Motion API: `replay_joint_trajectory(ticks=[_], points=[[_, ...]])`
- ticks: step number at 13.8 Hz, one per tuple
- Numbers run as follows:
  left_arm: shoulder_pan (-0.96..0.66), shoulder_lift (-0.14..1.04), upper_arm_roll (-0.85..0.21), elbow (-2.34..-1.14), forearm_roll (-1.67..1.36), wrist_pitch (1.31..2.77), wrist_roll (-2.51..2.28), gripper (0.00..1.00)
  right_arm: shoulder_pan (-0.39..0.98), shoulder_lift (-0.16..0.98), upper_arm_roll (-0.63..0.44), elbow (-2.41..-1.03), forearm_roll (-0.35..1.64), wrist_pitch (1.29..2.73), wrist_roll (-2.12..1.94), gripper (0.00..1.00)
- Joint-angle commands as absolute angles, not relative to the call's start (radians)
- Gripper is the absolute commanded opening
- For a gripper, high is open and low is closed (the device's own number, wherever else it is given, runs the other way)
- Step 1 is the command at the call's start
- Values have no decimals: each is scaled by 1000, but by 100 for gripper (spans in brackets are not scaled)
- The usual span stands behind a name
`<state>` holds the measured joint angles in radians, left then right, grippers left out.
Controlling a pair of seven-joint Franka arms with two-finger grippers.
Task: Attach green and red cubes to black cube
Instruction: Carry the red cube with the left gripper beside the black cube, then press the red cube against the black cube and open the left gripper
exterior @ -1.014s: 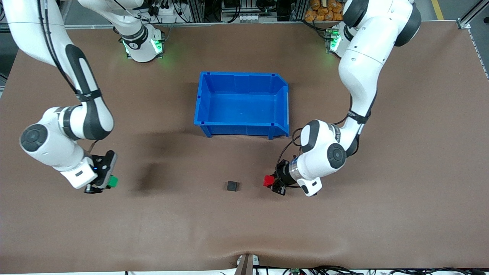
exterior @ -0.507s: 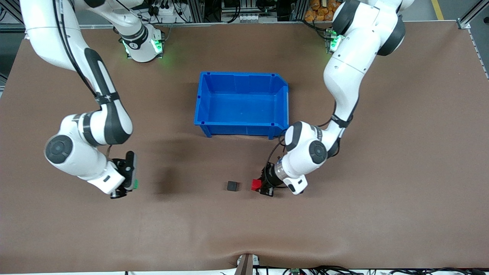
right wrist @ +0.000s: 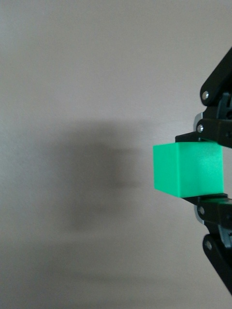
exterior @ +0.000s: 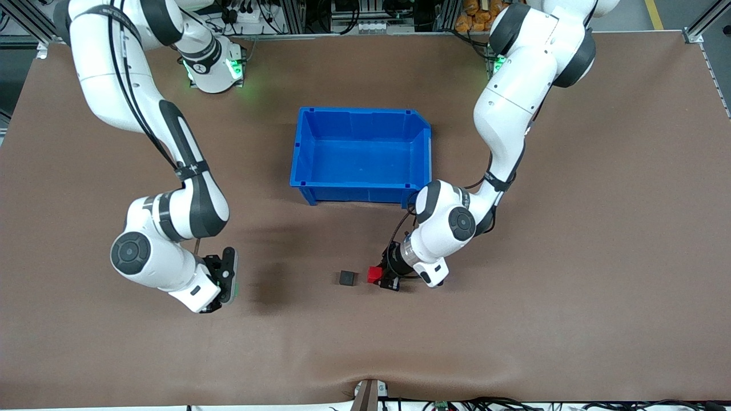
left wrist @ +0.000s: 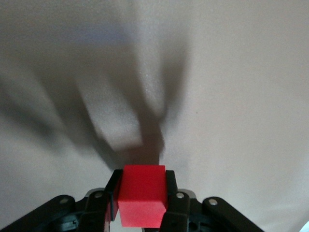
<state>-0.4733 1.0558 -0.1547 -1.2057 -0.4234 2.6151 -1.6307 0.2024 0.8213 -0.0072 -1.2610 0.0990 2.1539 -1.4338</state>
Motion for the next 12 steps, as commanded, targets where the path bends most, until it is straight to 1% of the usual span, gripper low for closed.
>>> replay_joint_trajectory(ticks=[1,6,9,12], points=[[-477,1083,-156,-1167,-442,2620,-1652,0,190,871,-12,-1164,170,2114,-1419,0],[-492,1106,-158,-1128,-446,2620,-1698,0,172,876,-15,-1173,184,2125,-1422,0],[-512,1146,-156,-1063,-446,2620,-1730,0,173,876,-15,-1183,187,2125,-1433,0],[-512,1147,-155,-1062,-446,2619,-1732,0,213,879,-15,-1198,183,2131,-1337,0]])
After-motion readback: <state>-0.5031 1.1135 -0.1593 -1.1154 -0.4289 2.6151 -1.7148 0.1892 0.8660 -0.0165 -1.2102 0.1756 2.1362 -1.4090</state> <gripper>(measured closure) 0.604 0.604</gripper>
